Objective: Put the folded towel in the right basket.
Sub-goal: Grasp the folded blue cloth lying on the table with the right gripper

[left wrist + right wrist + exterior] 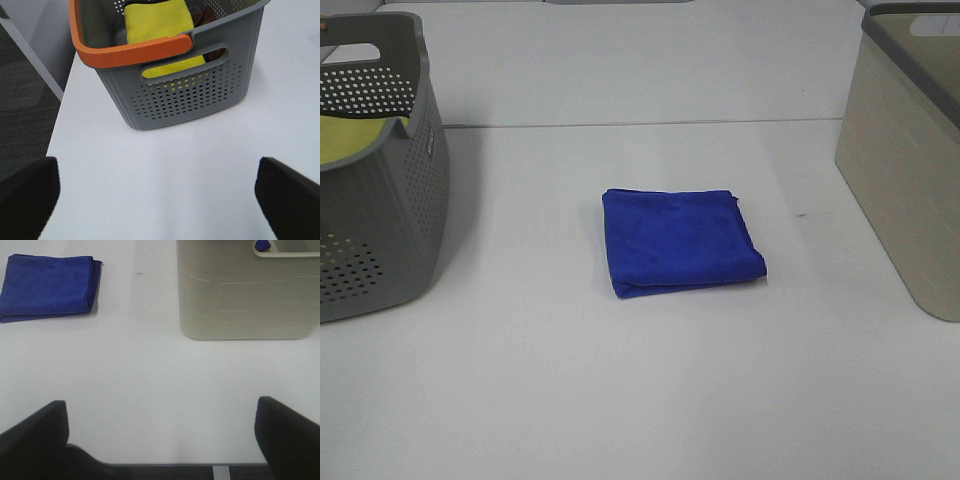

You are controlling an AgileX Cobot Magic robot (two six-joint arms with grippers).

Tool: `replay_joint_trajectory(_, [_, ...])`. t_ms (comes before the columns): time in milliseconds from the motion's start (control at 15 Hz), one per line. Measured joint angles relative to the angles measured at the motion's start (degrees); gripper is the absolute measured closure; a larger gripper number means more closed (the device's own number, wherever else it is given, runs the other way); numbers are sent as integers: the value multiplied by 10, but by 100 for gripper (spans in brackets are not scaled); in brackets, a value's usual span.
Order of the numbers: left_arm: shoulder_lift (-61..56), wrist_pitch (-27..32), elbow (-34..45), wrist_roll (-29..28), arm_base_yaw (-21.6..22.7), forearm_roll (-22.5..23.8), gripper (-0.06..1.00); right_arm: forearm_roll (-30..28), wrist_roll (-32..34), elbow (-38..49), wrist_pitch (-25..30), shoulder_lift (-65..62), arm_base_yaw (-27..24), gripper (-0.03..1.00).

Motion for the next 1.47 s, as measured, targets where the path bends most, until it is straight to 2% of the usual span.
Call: replay_joint_trajectory(1467, [0, 0, 0, 0, 0, 0, -4, -4, 1, 0, 0, 0, 0, 0])
